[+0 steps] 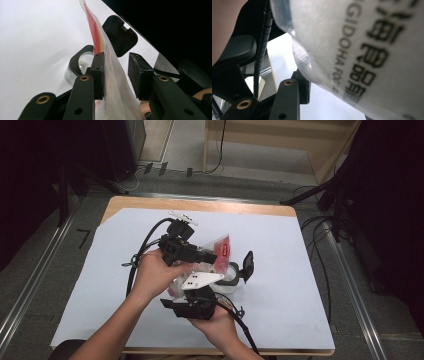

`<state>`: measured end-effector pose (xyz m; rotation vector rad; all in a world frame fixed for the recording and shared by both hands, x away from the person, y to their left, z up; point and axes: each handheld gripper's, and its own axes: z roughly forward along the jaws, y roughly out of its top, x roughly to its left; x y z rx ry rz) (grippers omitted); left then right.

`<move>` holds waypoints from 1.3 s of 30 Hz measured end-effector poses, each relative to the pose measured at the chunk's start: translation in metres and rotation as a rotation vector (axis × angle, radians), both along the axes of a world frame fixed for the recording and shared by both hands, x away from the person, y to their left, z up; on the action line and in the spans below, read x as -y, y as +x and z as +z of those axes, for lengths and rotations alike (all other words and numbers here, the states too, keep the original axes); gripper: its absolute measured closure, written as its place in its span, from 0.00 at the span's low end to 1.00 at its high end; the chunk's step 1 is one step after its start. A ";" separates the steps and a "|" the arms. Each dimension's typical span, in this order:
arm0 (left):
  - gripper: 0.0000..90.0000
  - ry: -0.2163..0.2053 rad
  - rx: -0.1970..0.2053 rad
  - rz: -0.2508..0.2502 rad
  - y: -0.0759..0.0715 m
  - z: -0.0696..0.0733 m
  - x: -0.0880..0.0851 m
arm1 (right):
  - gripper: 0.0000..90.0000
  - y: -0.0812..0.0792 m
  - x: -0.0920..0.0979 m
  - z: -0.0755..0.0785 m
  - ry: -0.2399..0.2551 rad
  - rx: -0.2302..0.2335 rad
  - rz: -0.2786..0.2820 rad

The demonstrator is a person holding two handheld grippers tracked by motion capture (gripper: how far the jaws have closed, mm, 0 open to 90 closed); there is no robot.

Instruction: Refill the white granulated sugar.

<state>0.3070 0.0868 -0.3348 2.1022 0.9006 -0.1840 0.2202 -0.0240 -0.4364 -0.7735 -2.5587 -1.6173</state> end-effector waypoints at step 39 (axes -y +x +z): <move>0.72 -0.005 0.002 0.010 -0.001 0.003 0.002 | 0.71 0.000 0.001 0.004 0.053 -0.056 -0.013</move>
